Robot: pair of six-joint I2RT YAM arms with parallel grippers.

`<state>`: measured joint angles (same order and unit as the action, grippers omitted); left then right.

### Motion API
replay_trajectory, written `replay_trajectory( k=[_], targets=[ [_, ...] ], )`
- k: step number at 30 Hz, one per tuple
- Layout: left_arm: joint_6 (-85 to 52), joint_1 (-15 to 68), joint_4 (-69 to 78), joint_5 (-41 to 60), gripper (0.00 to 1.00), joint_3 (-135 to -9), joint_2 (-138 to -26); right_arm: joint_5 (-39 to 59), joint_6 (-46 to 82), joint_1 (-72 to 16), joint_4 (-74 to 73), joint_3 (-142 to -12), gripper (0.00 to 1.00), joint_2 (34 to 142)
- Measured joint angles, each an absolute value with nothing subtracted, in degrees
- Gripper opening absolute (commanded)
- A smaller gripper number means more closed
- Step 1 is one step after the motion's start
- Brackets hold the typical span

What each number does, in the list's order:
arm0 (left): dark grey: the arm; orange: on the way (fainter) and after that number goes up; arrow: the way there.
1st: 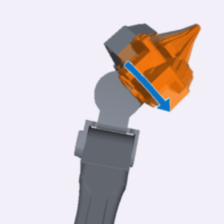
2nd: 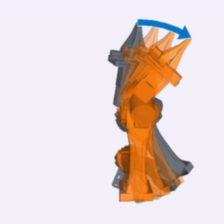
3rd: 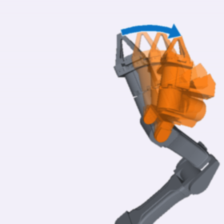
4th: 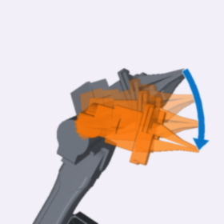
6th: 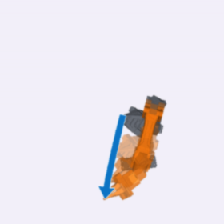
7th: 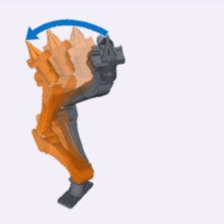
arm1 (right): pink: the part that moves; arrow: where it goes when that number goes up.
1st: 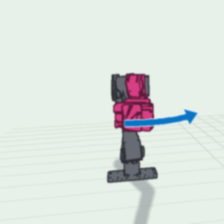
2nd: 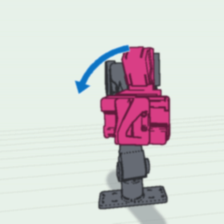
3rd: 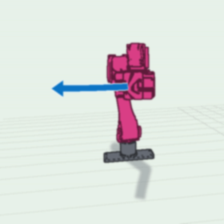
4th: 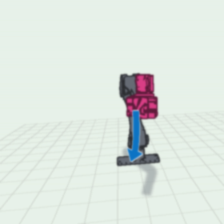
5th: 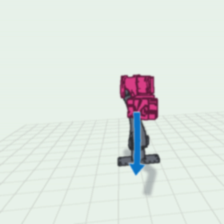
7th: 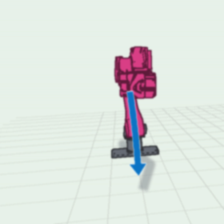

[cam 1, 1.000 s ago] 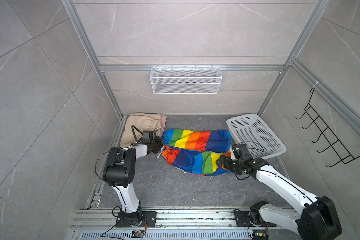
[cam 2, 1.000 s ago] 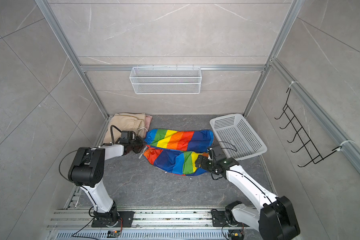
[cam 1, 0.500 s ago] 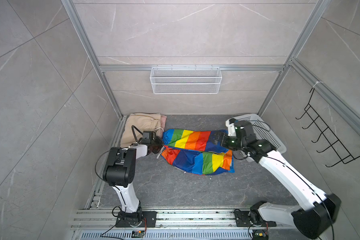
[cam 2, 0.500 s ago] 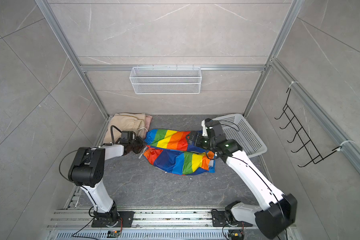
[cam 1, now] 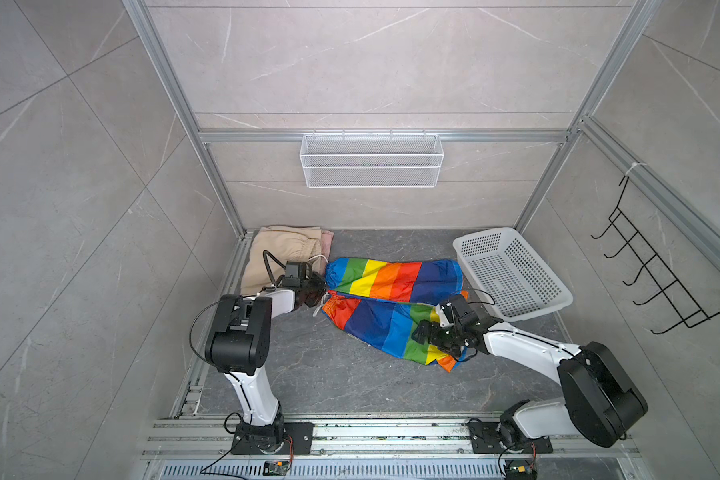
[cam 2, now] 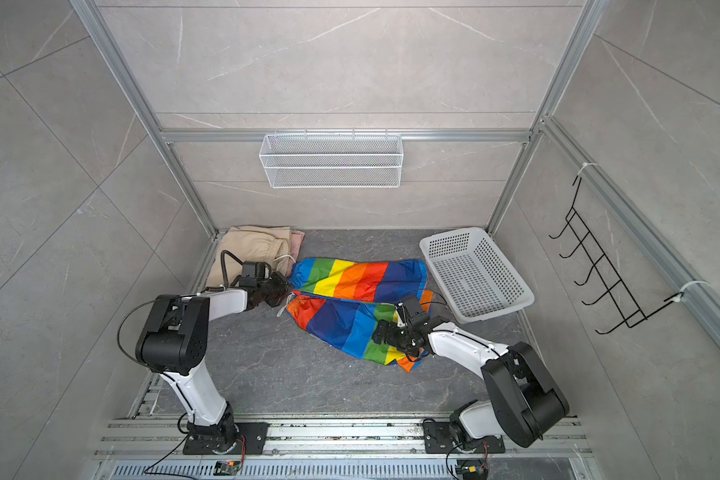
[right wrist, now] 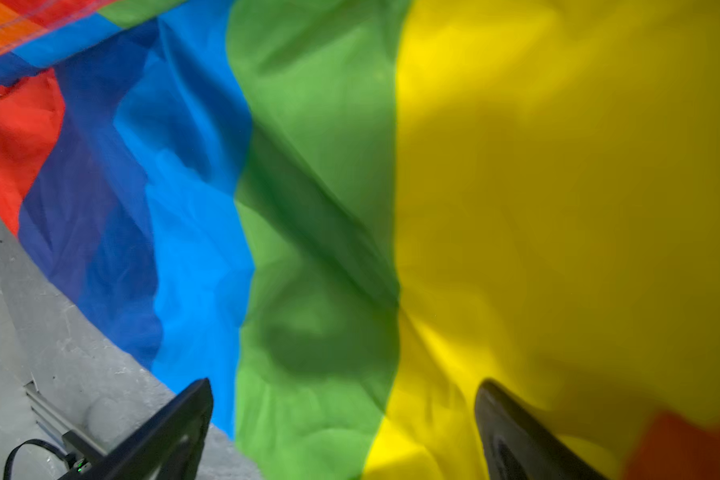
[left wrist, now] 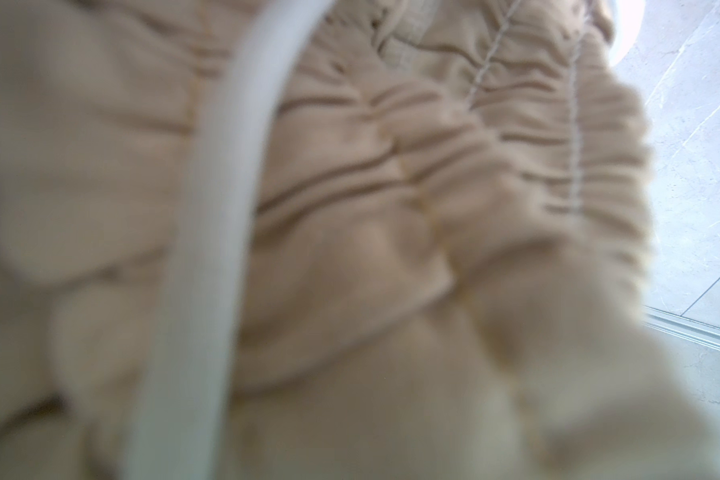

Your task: Fold and stack the shorts

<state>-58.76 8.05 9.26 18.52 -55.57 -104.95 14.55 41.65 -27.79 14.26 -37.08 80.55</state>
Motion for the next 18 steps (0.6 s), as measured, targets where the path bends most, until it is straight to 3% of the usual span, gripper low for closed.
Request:
replay_trajectory(
  k=[10,18],
  targets=[
    [-58.8,7.7,9.3,18.5,0.0,-54.9,-104.7,11.2,38.0,-23.0,21.6,-44.3,1.0,80.4],
    [-59.2,6.0,9.8,18.5,0.0,-52.5,-102.1,10.9,34.2,-16.6,20.8,-50.6,1.0,89.8]
  ],
)
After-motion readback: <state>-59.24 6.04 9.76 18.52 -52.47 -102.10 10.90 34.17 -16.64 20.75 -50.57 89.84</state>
